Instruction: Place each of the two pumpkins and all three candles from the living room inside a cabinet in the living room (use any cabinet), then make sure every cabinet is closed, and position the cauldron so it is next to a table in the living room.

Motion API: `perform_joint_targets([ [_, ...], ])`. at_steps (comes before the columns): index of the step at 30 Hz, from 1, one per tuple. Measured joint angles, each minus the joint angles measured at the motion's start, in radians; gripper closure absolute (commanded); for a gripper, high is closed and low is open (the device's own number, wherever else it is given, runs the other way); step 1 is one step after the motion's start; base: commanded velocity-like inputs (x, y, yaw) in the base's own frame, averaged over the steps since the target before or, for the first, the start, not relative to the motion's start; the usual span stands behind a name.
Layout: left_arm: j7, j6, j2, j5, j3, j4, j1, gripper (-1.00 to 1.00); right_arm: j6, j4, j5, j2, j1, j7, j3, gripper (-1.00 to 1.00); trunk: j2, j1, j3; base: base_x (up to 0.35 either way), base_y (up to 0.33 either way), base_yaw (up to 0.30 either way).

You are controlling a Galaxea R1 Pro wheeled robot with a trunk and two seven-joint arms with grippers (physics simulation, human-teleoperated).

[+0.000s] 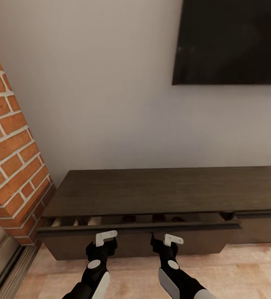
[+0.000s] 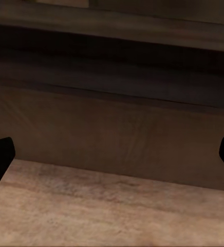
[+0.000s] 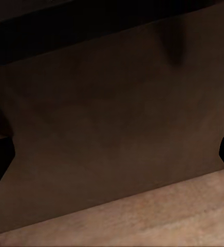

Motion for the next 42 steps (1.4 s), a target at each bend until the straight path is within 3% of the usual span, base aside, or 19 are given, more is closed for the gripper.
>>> perform_joint_targets([
  [29,0.0,-0.001,-0.001,0.001,0.0,0.0,0.0,-1.0,-0.001,0.0,0.001,-0.002,0.0,-0.001,-0.002,-1.0,0.0,0.0,0.0,0.086,0.004,0.0],
  [42,0.0,-0.001,-0.002,0.001,0.0,0.0,0.0,-1.0,-0.001,0.0,0.003,-0.002,0.0,0.0,-0.001,-1.0,0.0,0.001,0.0,-0.291,0.002,0.0],
])
